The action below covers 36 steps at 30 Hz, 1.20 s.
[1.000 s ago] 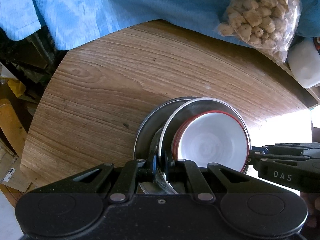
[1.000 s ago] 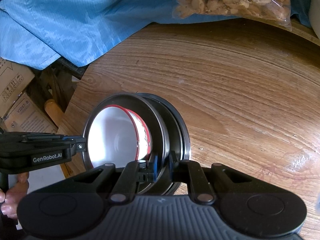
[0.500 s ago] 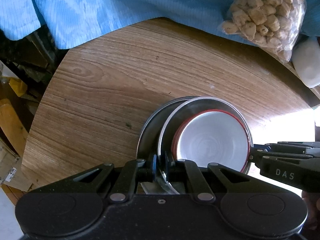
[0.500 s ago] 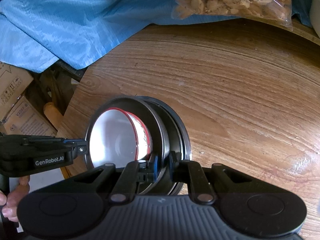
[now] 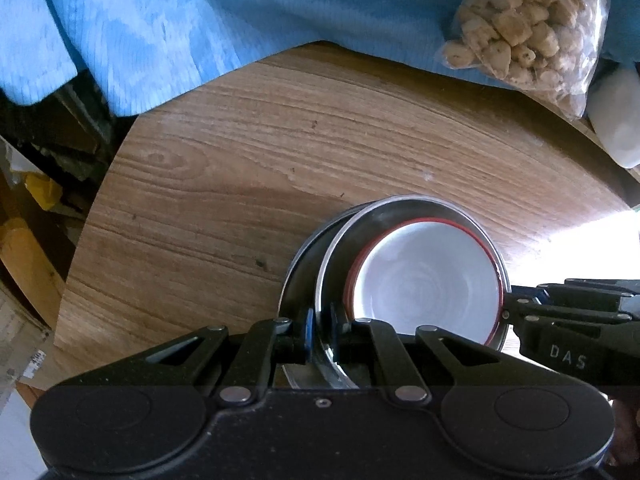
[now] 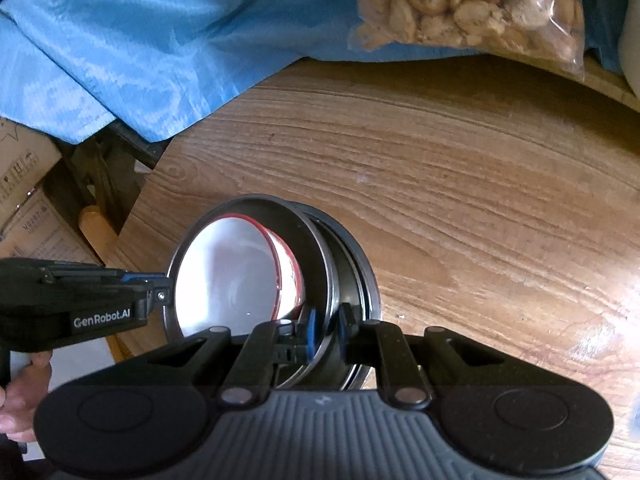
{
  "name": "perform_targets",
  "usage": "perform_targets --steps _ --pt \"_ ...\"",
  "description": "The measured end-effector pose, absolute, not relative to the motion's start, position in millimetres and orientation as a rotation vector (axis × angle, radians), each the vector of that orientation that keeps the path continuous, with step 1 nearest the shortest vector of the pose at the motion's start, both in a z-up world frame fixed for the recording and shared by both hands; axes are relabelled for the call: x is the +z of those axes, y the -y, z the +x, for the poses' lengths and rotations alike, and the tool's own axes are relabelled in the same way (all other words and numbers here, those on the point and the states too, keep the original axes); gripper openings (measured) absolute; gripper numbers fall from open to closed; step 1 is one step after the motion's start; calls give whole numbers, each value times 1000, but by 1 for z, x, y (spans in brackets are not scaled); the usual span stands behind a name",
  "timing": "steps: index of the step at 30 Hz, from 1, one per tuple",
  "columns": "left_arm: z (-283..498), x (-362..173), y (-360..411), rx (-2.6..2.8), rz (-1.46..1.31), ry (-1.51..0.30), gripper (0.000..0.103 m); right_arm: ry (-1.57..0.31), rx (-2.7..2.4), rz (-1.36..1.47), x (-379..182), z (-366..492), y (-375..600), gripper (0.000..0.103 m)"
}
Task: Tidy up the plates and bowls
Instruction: 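Lower the bowl stack onto the stacked steel plates with both grippers, then open both grippers and withdraw them from the bowl stack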
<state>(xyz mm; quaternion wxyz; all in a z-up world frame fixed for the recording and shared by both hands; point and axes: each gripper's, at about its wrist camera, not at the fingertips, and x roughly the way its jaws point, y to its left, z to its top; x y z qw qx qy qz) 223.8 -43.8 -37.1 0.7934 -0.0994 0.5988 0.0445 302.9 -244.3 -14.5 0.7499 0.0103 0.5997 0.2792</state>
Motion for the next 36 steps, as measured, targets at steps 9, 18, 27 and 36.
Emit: perform_targets --steps 9,18,27,36 --pt "224 -35 42 77 -187 -1257 13 -1254 574 1 -10 298 243 16" --pt "215 -27 37 165 -195 -1207 38 -1202 595 -16 -2 297 248 24" --pt "194 -12 43 319 -183 -1129 62 -1154 624 -24 7 288 270 37" --pt "151 12 53 459 -247 -962 99 -1044 617 -1 20 271 299 96"
